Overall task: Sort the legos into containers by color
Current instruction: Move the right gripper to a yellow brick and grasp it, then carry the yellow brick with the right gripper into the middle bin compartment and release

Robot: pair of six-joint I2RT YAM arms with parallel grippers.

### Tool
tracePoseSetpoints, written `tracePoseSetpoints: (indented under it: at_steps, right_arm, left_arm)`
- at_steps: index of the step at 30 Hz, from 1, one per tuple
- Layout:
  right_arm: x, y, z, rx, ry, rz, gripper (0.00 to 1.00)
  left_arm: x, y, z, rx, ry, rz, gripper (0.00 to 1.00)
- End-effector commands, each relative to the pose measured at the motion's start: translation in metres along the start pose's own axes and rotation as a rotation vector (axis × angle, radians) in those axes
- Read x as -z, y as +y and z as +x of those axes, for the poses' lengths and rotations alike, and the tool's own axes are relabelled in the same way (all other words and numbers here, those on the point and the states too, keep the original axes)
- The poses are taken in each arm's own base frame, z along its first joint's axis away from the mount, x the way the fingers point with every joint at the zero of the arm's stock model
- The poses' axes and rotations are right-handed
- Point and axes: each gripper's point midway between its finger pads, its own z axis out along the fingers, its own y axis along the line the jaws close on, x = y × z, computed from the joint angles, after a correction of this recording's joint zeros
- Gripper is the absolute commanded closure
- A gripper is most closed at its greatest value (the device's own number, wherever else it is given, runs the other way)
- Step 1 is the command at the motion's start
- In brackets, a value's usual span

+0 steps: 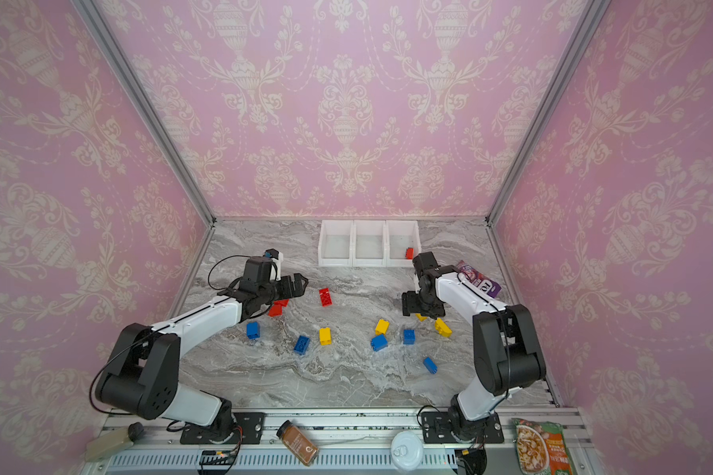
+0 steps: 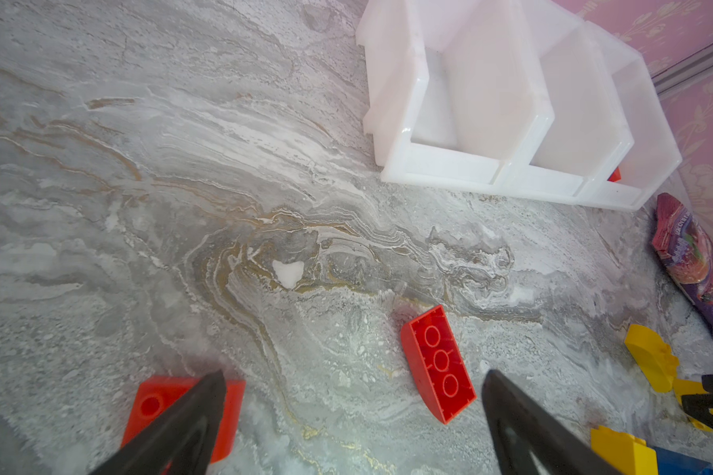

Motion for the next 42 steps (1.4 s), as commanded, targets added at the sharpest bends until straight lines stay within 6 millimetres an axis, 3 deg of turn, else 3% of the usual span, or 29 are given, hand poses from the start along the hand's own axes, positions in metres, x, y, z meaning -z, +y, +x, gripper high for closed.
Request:
tracePoseSetpoints:
  at_steps: [1, 10, 21, 33, 37, 42]
  right_arm:
    - [-0.005, 0.000, -0.006, -0.028, -0.024, 0.015, 0.20]
    - [-0.011, -0.007, -0.026, 0.016, -0.049, 0.080, 0.20]
    - [-0.030, -0.002, -0.022, 0.059, 0.011, 0.050, 0.22]
    - [-0.028, -0.003, -0.024, 0.053, -0.013, 0.058, 0.46]
    - [-0.030, -0.006, -0.024, 0.059, -0.005, 0.074, 0.60]
    - [-0.021, 0.001, -0.026, 0.074, -0.031, 0.072, 0.70]
  left_arm:
    - [-0.004, -0.007, 0.002, 0.013, 0.024, 0.027, 0.01]
    - [-0.003, -0.007, 0.002, 0.013, 0.020, 0.027, 0.01]
    - [-0.001, -0.006, 0.002, 0.007, 0.016, 0.023, 0.01]
    - [0.001, -0.006, 0.002, 0.008, 0.011, 0.024, 0.01]
    - [0.003, -0.006, 0.001, 0.007, 0.006, 0.022, 0.01]
    - [0.006, -0.005, 0.002, 0.006, 0.006, 0.017, 0.01]
